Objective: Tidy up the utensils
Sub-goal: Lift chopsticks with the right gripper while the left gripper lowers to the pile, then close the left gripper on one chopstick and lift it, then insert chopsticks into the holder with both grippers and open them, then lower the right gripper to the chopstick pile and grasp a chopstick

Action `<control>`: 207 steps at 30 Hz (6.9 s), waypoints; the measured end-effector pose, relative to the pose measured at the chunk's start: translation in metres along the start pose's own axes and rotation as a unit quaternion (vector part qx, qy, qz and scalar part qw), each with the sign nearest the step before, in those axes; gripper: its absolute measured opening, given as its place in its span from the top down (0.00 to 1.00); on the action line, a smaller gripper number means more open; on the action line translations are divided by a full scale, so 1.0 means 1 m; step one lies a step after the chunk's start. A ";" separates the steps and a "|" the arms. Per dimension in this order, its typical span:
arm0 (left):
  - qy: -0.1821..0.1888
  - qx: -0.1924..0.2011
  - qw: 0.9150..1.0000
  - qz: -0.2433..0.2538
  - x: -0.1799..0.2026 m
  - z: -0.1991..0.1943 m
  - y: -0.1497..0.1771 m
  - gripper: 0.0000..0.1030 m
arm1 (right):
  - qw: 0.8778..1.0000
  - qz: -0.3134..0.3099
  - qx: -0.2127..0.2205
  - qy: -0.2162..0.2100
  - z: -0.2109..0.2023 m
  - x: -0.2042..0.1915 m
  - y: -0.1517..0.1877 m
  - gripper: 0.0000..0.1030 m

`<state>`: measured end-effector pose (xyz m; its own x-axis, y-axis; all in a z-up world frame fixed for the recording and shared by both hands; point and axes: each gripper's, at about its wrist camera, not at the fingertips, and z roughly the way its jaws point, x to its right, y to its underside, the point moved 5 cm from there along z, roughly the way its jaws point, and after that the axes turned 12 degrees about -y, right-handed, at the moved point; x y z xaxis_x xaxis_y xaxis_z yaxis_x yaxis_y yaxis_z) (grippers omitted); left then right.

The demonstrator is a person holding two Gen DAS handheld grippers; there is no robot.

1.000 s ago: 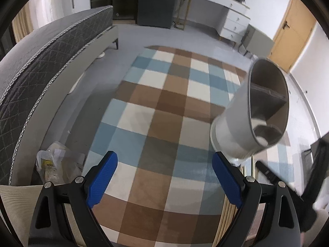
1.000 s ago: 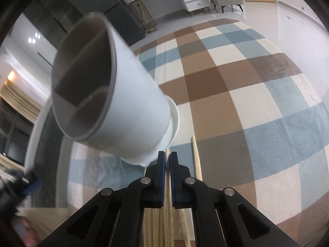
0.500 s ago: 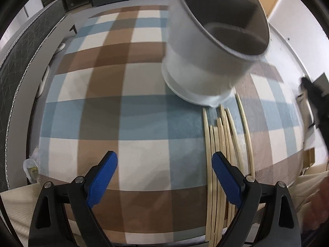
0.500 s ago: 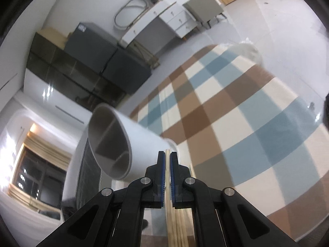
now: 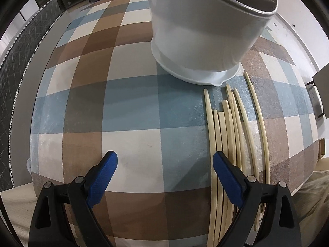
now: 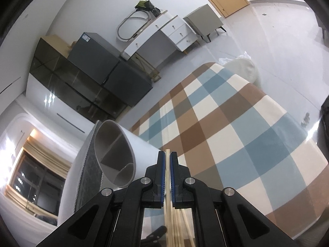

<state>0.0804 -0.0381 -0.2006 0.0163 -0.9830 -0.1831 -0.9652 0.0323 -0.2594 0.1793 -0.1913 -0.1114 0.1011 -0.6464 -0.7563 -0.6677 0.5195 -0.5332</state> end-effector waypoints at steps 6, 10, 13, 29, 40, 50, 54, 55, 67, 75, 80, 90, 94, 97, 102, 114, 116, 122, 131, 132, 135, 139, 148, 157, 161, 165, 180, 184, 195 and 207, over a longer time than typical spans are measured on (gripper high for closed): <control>0.009 -0.006 1.000 -0.001 -0.008 0.010 -0.007 0.11 | 1.000 -0.002 -0.001 0.001 -0.001 0.000 0.001 0.96; -0.003 -0.004 1.000 0.010 -0.008 0.014 -0.013 0.11 | 1.000 -0.005 0.001 0.007 -0.002 0.003 0.001 0.96; 0.001 -0.010 1.000 0.010 -0.010 0.015 -0.015 0.12 | 1.000 -0.007 0.002 0.011 -0.002 0.003 0.002 0.96; 0.053 0.009 0.998 0.028 -0.043 0.000 -0.032 0.94 | 0.999 -0.028 0.040 -0.004 0.001 -0.014 -0.001 0.96; 0.093 -0.028 0.994 -0.046 -0.085 0.018 -0.058 0.88 | 0.999 -0.033 0.031 -0.009 0.008 -0.023 0.001 0.96; -0.008 0.016 1.000 -0.007 -0.084 0.027 -0.104 0.67 | 0.999 -0.027 0.040 -0.002 0.000 -0.016 -0.003 0.96; 0.008 0.026 0.999 -0.018 -0.085 0.030 -0.110 0.98 | 0.998 -0.033 0.044 -0.008 -0.003 -0.021 -0.005 0.96; 0.011 0.026 0.999 -0.020 -0.085 0.032 -0.112 0.99 | 0.998 -0.037 0.045 -0.009 -0.003 -0.023 -0.005 0.96; 0.053 0.147 0.986 -0.058 -0.078 -0.036 -0.100 0.99 | 0.990 -0.134 0.046 -0.015 -0.008 -0.066 0.009 0.96; 0.066 0.182 0.980 -0.034 -0.069 -0.064 -0.087 1.00 | 0.982 -0.183 0.049 -0.009 -0.012 -0.092 0.021 0.96; 0.081 0.175 0.980 -0.044 -0.078 -0.071 -0.084 1.00 | 0.979 -0.197 0.051 -0.012 -0.019 -0.104 0.026 0.96; 0.088 0.192 0.977 -0.038 -0.090 -0.090 -0.085 1.00 | 0.972 -0.226 0.062 0.003 -0.027 -0.114 0.026 0.96; 0.095 0.198 0.975 -0.027 -0.090 -0.100 -0.087 1.00 | 0.972 -0.226 0.060 0.002 -0.024 -0.114 0.023 0.96; 0.099 0.197 0.975 -0.027 -0.092 -0.106 -0.091 1.00 | 0.971 -0.231 0.066 -0.003 -0.025 -0.121 0.019 0.96; 0.122 0.204 0.971 -0.030 -0.099 -0.127 -0.103 1.00 | 0.966 -0.246 0.081 -0.019 -0.024 -0.136 0.003 0.96; 0.164 0.238 0.957 -0.032 -0.113 -0.184 -0.157 1.00 | 0.951 -0.282 0.116 -0.059 0.015 -0.180 -0.070 0.96; 0.171 0.245 0.954 -0.033 -0.116 -0.193 -0.169 1.00 | 0.947 -0.288 0.122 -0.069 0.026 -0.187 -0.082 0.96; 0.179 0.271 0.945 -0.043 -0.125 -0.216 -0.205 1.00 | 0.934 -0.315 0.146 -0.086 0.062 -0.202 -0.108 0.96; 0.175 0.272 0.945 -0.041 -0.123 -0.197 -0.238 1.00 | 0.938 -0.303 0.149 -0.082 0.108 -0.177 -0.109 0.96; 0.173 0.269 0.947 -0.040 -0.123 -0.189 -0.240 1.00 | 0.938 -0.304 0.147 -0.082 0.112 -0.174 -0.105 0.96; 0.182 0.256 0.949 -0.041 -0.123 -0.175 -0.240 1.00 | 0.938 -0.307 0.139 -0.084 0.118 -0.166 -0.096 0.96; 0.181 0.250 0.950 -0.039 -0.119 -0.167 -0.237 1.00 | 0.932 -0.325 0.135 -0.082 0.114 -0.165 -0.087 0.96; 0.194 0.217 0.956 -0.034 -0.113 -0.157 -0.222 1.00 | 0.926 -0.359 0.088 -0.078 0.096 -0.169 -0.061 0.93; 0.149 0.190 0.969 -0.044 -0.117 -0.152 -0.204 0.52 | 0.944 -0.325 0.030 -0.053 0.052 -0.150 -0.029 0.58; 0.129 0.218 0.965 -0.075 -0.129 -0.163 -0.186 0.34 | 0.948 -0.314 0.031 -0.048 0.022 -0.149 -0.022 0.45; 0.087 0.238 0.962 -0.100 -0.135 -0.168 -0.166 0.31 | 0.949 -0.312 0.040 -0.032 -0.006 -0.146 -0.016 0.29; 0.013 0.288 0.948 -0.134 -0.132 -0.174 -0.108 0.17 | 0.945 -0.319 0.068 -0.004 -0.056 -0.143 0.004 0.02; 0.013 0.292 0.948 -0.130 -0.128 -0.172 -0.099 0.17 | 0.944 -0.325 0.066 -0.003 -0.060 -0.139 0.014 0.00; -0.005 0.300 0.945 -0.129 -0.117 -0.155 -0.080 0.17 | 0.949 -0.311 0.039 0.025 -0.062 -0.114 0.032 0.00; 0.003 0.230 0.966 -0.115 -0.094 -0.078 -0.065 0.17 | 0.969 -0.235 -0.063 0.042 -0.025 -0.059 0.044 0.00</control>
<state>0.1212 0.0384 -0.0922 0.2143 -0.9746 -0.0648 -0.7180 -0.1122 -0.6870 0.1253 -0.1441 -0.0806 0.3584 -0.8413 -0.4047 -0.6479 0.0879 -0.7566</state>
